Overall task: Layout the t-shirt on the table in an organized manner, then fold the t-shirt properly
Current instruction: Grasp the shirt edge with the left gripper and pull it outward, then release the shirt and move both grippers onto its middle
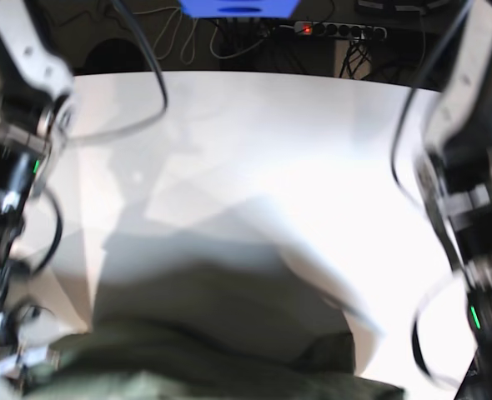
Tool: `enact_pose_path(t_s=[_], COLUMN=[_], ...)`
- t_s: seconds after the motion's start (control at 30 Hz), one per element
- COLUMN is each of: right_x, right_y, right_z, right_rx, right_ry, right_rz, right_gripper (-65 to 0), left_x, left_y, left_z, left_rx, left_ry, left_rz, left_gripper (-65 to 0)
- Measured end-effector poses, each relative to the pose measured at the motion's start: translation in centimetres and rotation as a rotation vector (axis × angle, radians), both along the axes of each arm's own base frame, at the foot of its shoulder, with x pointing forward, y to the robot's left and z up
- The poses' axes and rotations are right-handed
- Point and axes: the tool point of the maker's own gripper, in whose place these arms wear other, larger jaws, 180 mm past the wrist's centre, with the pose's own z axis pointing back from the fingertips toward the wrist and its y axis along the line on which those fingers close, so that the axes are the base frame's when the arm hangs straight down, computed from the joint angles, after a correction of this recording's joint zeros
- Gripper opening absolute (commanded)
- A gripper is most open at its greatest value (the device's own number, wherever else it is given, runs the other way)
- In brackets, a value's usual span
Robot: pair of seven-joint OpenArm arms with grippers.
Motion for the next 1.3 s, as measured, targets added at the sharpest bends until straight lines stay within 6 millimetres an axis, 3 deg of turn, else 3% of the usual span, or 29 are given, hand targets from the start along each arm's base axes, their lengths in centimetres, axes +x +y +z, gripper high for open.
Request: enact_pose_path(t_s=[0.1,0.2,0.33,0.43,0.6,0.9,0.97,1.07,1.13,1.23,1.3], right_x=[-3.1,-6.4,-9.5,-11.0,-12.4,-12.2,-12.1,-12.0,-11.6,-12.8,-14.1], right_y=[1.2,0.7,0.4,0.5,0.3,-1.2,-1.8,-2.9,-3.0,-3.2,-3.3], right_z=[-5.3,-10.2,-13.9,-15.7,-17.2,-16.3,-16.2,-16.9,-16.2,-14.1,-13.7], right_rx=[0.093,0.119,0.122,0.122,0.118,0.07,0.053,0.04,0.036,0.016,0.03], right_ry=[0.031,0.116,0.192,0.234,0.276,0.277,0.302,0.405,0.406,0.345,0.328], right_rz=[0.028,0.007,-0.007,-0.006,-0.009,-0.013,-0.016,-0.033,-0.034,-0.052,-0.087], right_gripper=[-65.0,-65.0,-65.0,-65.0,-65.0,-65.0,-60.2,-46.9,-38.4,-30.6,-29.1], left_x=[-3.4,-7.7,-13.4,-17.2,-21.5,-25.6,-26.2,-26.7,-26.8,-27.4,-27.4], left_y=[-1.0,-1.4,-1.2,1.8,6.0,8.1,8.2,8.1,8.0,6.8,6.1], left_z=[-7.9,-14.4,-21.4,-25.6,-28.2,-30.5,-31.2,-32.4,-32.8,-33.4,-33.5], left_rx=[0.03,0.005,-0.084,-0.161,-0.24,-0.28,-0.29,-0.31,-0.318,-0.313,-0.304], left_ry=[0.123,0.231,0.396,0.499,0.567,0.645,0.664,0.7,0.711,0.777,0.812], left_rz=[-0.02,-0.039,-0.042,0.045,0.165,0.233,0.238,0.239,0.236,0.171,0.127], left_gripper=[-64.8,-64.8,-64.8,-64.8,-64.8,-64.8,-64.6,-64.5,-63.4,-53.3,-44.2])
